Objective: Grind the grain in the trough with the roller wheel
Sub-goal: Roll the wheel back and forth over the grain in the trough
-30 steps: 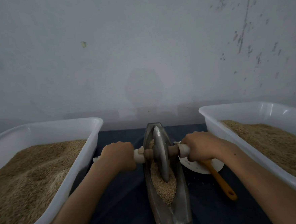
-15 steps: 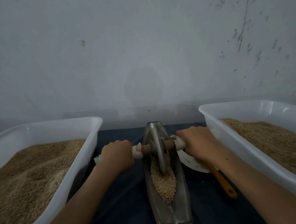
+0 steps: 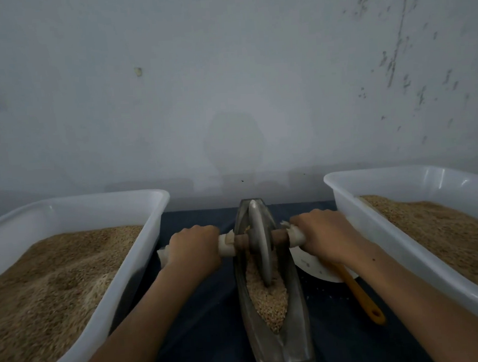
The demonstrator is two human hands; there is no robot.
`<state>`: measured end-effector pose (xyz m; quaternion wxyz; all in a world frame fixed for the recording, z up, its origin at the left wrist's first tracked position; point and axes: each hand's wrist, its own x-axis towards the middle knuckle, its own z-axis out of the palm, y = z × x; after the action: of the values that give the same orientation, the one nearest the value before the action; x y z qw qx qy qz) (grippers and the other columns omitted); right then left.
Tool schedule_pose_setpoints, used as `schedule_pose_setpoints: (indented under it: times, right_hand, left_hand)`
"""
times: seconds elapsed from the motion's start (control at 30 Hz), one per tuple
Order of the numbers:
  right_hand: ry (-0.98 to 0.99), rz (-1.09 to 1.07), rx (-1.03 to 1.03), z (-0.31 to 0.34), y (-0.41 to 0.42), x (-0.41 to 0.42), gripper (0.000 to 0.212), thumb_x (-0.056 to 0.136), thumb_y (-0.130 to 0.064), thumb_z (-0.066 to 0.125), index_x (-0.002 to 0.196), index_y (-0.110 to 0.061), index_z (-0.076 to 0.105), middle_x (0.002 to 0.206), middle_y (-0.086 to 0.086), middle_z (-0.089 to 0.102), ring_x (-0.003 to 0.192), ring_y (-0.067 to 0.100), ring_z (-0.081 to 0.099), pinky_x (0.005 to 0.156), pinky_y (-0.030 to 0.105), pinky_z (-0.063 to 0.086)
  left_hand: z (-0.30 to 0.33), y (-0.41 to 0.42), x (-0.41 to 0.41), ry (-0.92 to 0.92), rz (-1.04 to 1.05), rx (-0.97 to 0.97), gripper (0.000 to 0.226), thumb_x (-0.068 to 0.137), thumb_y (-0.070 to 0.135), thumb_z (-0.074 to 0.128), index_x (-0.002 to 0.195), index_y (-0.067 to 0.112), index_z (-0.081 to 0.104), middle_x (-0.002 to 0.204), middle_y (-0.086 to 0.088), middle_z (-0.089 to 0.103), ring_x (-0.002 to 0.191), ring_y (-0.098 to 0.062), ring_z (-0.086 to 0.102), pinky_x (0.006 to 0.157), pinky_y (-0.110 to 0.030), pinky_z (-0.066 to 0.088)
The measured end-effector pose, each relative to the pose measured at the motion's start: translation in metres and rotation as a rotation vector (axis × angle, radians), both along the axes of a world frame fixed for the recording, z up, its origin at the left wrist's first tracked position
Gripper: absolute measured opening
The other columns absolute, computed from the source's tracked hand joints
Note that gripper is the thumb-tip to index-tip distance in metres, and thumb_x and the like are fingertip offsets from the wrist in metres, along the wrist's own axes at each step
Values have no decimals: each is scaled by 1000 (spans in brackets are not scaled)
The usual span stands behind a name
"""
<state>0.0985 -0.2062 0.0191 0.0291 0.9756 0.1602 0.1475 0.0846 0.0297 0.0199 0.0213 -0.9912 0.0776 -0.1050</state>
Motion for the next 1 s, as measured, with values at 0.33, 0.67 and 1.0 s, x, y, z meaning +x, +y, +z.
schedule_pose_setpoints:
  times: [0.33,0.67,1.0]
  right_hand:
    - [133,-5,-8,5,-3,-1,22,81,-22,60,72,-34,44,74,-10,52,71,14,53,59,27,36]
    - [126,-5,-33,10,2,-7,12,83,-21,58,82,-30,50,79,-7,54,77,16,57,63,29,39]
    - [-42,-7,13,-1,1,-3,16,85,-23,55,76,-30,45,83,-5,61,75,17,56,61,29,34]
  left_hand:
    - [3,-1,0,-8,-17,52,19,87,31,57,102,19,57,95,1,62,88,-17,60,77,-29,48]
    - [2,5,5,117,-14,14,17,84,32,62,92,20,54,86,3,59,83,-16,59,78,-30,50]
    - [-2,2,3,-51,-24,4,11,87,30,56,93,22,52,93,2,62,82,-16,58,70,-27,43]
